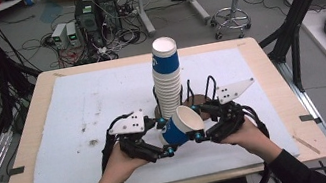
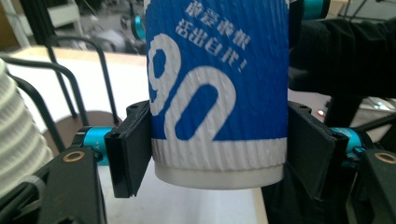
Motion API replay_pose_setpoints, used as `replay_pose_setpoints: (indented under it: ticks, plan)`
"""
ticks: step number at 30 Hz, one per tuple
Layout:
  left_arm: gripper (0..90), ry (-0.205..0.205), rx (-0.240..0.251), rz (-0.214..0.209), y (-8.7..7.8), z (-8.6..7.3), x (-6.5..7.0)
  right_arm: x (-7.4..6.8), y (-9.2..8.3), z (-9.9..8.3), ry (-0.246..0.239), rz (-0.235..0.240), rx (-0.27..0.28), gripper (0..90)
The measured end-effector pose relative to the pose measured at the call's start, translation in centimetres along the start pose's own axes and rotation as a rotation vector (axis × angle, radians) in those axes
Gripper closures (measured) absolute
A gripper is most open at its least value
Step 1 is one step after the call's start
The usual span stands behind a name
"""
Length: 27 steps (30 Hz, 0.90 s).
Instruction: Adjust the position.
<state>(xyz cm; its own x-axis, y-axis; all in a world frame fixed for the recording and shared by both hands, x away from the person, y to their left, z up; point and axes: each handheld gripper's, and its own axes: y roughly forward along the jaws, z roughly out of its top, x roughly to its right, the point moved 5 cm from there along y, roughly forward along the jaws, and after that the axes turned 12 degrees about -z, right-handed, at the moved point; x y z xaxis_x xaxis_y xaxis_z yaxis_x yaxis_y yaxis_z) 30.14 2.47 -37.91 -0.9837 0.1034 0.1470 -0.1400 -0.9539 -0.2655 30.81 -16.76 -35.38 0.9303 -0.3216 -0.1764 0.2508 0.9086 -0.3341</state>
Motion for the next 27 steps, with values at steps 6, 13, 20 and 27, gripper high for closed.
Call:
replay_pose_setpoints:
  ticks: [6, 13, 20, 27]
  plan:
    - [23.7, -0.026, -0.132, -0.009, 1.0, -0.6, 0.1, -1.0, 0.4, -0.1, -0.141, -0.041, -0.143, 24.1]
    - [29.3, -0.004, -0.174, -0.040, 2.0, -1.2, 0.3, -1.3, 0.8, -0.4, -0.172, -0.043, -0.174, 20.0]
    - [29.5, 0.022, -0.020, -0.028, 1.1, -0.6, 0.2, -1.2, 0.6, 0.3, -0.064, -0.005, -0.037, 17.3]
    - [29.7, 0.023, 0.083, -0.010, 0.4, -0.2, 0.1, -1.4, 1.0, 0.4, -0.013, -0.011, 0.064, 17.3]
